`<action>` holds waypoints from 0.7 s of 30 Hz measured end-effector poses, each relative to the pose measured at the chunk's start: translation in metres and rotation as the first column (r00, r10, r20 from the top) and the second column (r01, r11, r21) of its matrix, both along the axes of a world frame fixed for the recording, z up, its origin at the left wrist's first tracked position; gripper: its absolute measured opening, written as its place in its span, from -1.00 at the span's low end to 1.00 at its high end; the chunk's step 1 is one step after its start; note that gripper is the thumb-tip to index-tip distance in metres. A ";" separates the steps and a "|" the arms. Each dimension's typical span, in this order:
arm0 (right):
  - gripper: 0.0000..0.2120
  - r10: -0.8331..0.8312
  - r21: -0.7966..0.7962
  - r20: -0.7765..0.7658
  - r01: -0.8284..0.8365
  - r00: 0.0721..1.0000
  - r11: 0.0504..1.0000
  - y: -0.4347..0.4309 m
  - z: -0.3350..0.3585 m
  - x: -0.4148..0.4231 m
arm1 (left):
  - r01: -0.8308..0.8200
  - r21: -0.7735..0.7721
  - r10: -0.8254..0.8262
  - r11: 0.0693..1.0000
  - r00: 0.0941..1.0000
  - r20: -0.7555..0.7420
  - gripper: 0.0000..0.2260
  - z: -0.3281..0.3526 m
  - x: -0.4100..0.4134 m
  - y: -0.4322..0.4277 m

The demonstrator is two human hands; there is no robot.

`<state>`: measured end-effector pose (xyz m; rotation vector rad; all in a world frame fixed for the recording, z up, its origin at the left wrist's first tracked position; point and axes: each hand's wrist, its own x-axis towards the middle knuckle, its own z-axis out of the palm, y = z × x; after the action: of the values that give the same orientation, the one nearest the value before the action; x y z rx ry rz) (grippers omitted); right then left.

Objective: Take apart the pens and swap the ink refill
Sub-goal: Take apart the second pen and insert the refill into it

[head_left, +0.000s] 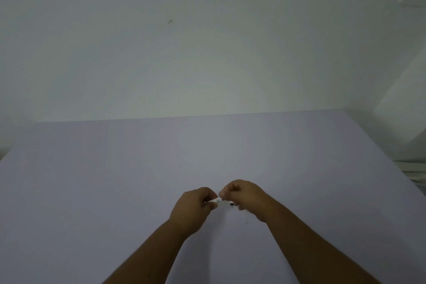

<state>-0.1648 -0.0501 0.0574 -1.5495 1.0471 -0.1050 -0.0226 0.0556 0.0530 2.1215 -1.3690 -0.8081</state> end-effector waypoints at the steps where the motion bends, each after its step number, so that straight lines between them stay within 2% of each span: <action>1: -0.88 0.005 0.011 0.031 -0.005 0.999 1.000 -0.001 0.001 -0.001 | -0.001 0.003 0.001 1.000 1.000 -0.004 -0.97 0.000 0.000 0.000; 6: -0.67 0.001 -0.009 -0.092 -0.002 0.996 1.000 0.000 0.001 0.000 | 0.003 0.000 -0.003 1.000 1.000 0.005 -0.95 -0.001 -0.002 0.002; 10: -0.90 0.037 0.016 0.048 -0.037 0.998 0.999 -0.002 -0.001 -0.007 | -0.012 0.000 0.012 1.000 1.000 -0.027 -0.93 0.000 -0.001 0.002; 14: -0.73 0.012 0.005 -0.045 -0.012 0.999 1.000 -0.003 0.002 -0.004 | 0.001 -0.007 -0.002 1.000 1.000 -0.016 -0.93 0.000 -0.003 0.002; 18: -0.94 0.036 0.001 0.053 -0.037 0.998 0.999 -0.002 0.000 -0.005 | -0.003 -0.010 0.003 1.000 1.000 -0.014 -0.97 0.001 -0.003 0.002; 19: -0.92 0.037 -0.004 0.040 -0.037 0.999 0.999 -0.002 0.000 -0.004 | 0.002 -0.010 -0.002 1.000 1.000 -0.006 -0.97 0.001 -0.003 0.002; 21: -0.73 0.018 -0.002 -0.028 -0.018 0.999 1.000 0.000 0.001 -0.001 | 0.009 -0.011 -0.009 1.000 1.000 -0.002 -0.95 0.000 -0.003 0.002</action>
<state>-0.1661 -0.0503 0.0582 -1.5660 1.0553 -0.0718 -0.0258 0.0577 0.0531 2.1064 -1.3794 -0.8043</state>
